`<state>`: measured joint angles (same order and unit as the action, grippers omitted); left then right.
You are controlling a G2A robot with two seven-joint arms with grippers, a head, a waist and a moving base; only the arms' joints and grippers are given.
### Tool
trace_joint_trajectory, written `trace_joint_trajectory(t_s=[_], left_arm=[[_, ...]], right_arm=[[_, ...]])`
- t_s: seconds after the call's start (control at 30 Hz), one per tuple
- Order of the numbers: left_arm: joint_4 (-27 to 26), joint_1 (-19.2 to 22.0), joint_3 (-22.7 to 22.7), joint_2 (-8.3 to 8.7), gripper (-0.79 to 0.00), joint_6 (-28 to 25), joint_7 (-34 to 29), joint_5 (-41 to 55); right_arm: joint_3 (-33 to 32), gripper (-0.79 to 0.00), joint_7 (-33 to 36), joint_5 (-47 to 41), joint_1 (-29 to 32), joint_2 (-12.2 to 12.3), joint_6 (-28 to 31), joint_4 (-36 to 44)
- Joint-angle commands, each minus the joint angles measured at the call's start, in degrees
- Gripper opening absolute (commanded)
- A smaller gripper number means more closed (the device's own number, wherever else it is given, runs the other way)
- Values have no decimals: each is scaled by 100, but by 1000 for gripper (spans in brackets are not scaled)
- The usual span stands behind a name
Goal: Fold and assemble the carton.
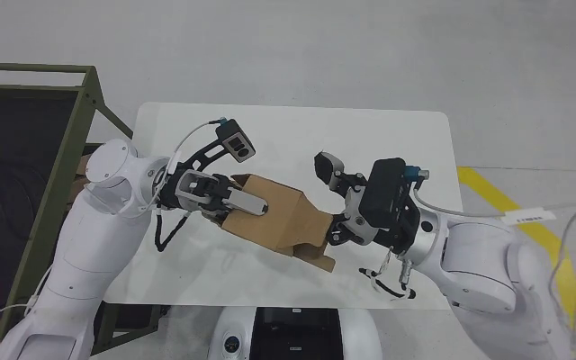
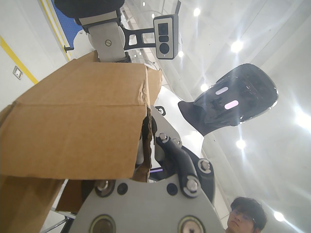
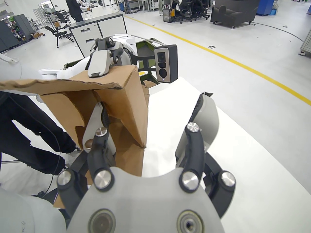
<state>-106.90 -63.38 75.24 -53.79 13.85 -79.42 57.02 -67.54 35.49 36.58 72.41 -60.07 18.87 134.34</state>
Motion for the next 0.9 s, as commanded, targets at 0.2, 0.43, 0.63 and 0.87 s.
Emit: trace_joint_trajectory(t_s=[0.2,0.43,0.63,0.87], left_arm=[[-32,-32,2,-2,-785,-36,-12,-22],[-56,-71,17,-2,-785,-64,1,-32],[-58,-80,12,-4,-785,-72,7,-55],[-40,-56,-11,-12,-785,-76,18,-57]], right_arm=[[142,-265,13,137,-109,-32,-217,-19],[230,-419,34,186,-167,-52,-264,-31],[246,-456,54,188,-195,-62,-251,-44],[248,-499,49,192,-208,-72,-242,-65]])
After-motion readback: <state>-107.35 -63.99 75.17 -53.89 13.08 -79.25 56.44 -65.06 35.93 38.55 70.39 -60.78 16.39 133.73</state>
